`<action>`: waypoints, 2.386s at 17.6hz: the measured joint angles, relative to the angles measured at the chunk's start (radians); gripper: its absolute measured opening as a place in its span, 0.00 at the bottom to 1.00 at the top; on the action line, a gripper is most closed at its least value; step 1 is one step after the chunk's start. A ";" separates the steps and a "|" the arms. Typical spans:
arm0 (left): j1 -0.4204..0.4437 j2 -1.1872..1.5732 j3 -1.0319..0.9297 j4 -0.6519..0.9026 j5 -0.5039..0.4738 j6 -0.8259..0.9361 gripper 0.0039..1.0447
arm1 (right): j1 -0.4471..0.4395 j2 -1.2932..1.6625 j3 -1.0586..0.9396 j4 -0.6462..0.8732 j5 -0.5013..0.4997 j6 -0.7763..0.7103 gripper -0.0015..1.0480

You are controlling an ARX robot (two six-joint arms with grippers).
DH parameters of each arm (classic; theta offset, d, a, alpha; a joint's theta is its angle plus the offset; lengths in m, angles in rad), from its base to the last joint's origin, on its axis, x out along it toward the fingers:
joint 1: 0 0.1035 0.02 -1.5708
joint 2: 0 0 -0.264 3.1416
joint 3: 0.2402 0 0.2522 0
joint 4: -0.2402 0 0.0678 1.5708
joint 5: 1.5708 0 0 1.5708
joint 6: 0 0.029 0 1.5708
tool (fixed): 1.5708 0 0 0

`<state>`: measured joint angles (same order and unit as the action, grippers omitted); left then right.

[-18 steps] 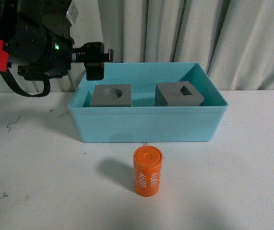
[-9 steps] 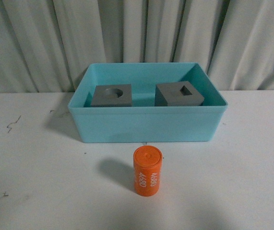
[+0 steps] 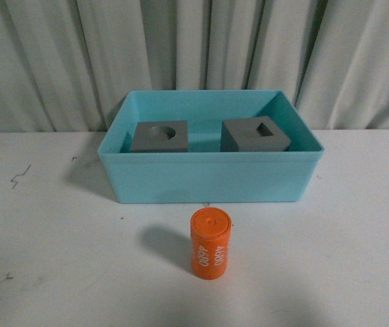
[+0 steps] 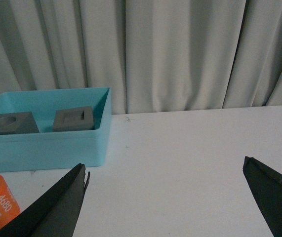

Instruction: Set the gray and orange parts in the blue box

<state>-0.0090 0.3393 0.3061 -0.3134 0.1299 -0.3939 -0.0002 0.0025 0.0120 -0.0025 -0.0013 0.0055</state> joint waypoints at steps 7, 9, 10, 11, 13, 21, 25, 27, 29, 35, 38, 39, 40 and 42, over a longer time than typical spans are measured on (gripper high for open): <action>0.010 -0.261 -0.220 0.296 -0.130 0.369 0.17 | 0.000 0.001 0.000 -0.001 0.001 0.000 0.94; 0.010 -0.273 -0.230 0.299 -0.130 0.376 0.02 | 0.000 0.001 0.000 -0.001 0.001 0.000 0.94; 0.010 -0.277 -0.234 0.301 -0.130 0.377 0.01 | 0.000 0.001 0.000 -0.001 0.001 0.000 0.94; 0.010 -0.283 -0.240 0.303 -0.130 0.377 0.01 | 0.000 0.001 0.000 -0.001 0.001 0.000 0.94; 0.010 -0.291 -0.255 0.304 -0.130 0.377 0.01 | 0.000 0.001 0.000 -0.001 0.001 0.000 0.94; 0.010 -0.332 -0.295 0.309 -0.130 0.378 0.01 | 0.000 0.001 0.000 -0.001 0.001 0.000 0.94; 0.010 -0.332 -0.295 0.309 -0.130 0.377 0.01 | 0.000 0.001 0.000 -0.001 0.001 0.000 0.94; 0.010 -0.332 -0.295 0.309 -0.130 0.377 0.18 | 0.000 0.001 0.000 -0.001 0.001 0.000 0.94; 0.010 -0.332 -0.295 0.309 -0.130 0.377 0.34 | 0.000 0.001 0.000 -0.001 0.001 0.000 0.94; 0.010 -0.332 -0.295 0.309 -0.130 0.377 0.84 | 0.014 0.089 0.072 -0.205 0.092 0.062 0.94; 0.010 -0.332 -0.295 0.310 -0.130 0.380 0.94 | -0.166 0.983 0.527 0.133 -0.254 -0.073 0.94; 0.010 -0.332 -0.295 0.310 -0.130 0.380 0.94 | -0.094 1.077 0.566 0.071 -0.325 -0.168 0.94; 0.010 -0.332 -0.295 0.310 -0.131 0.379 0.94 | -0.016 1.154 0.594 0.025 -0.374 -0.282 0.94; 0.010 -0.332 -0.295 0.310 -0.130 0.380 0.94 | 0.086 1.233 0.637 -0.004 -0.389 -0.399 0.94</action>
<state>0.0006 0.0074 0.0109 -0.0032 -0.0006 -0.0143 0.0856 1.2358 0.6491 -0.0063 -0.3901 -0.3939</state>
